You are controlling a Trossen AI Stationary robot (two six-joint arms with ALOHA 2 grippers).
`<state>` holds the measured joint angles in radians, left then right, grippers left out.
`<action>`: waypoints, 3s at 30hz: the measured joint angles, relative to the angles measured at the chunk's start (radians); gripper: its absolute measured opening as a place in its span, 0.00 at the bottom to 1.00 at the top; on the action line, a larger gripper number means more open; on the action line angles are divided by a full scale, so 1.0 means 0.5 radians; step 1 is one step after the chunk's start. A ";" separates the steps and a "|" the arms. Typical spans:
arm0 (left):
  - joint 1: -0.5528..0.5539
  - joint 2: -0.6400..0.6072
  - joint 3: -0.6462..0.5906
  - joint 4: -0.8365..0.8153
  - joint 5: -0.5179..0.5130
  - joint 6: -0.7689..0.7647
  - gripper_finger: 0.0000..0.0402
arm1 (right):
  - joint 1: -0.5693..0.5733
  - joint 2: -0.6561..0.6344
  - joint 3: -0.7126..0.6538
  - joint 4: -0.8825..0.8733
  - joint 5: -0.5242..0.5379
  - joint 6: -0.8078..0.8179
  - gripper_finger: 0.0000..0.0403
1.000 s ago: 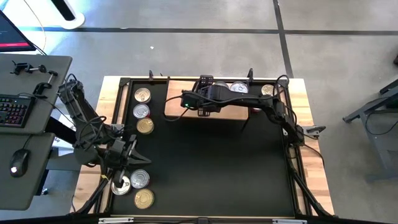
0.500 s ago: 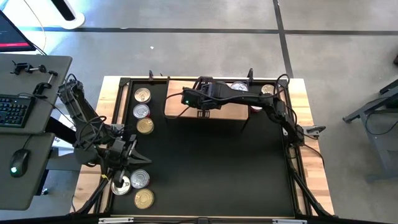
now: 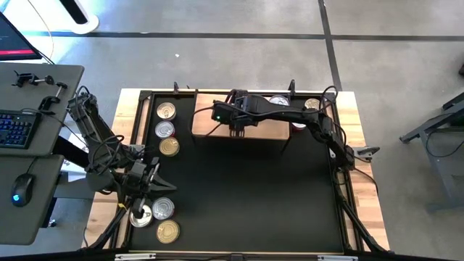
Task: Stack canned seafood by type on shelf
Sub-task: Put the blue tuna can on the shelf, then put the green tuna can on the shelf
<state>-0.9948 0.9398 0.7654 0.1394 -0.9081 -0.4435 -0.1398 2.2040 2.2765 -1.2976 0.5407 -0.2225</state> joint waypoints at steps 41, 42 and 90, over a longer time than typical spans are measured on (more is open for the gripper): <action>-0.337 0.845 0.001 -0.755 1.042 -1.043 0.00 | 0.672 -0.107 0.000 0.625 -1.430 1.525 0.90; -0.355 0.906 0.001 -0.715 1.045 -1.031 0.00 | 0.697 -0.101 0.000 0.726 -1.427 1.575 0.90; 0.343 1.258 0.002 -0.688 1.391 -0.377 0.00 | 2.206 -0.549 -1.810 1.462 -0.380 4.254 0.00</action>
<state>-0.8235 1.5690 0.7662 -0.2044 -0.2124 -0.6322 0.9630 1.9293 1.3712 -0.5667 0.3508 1.9048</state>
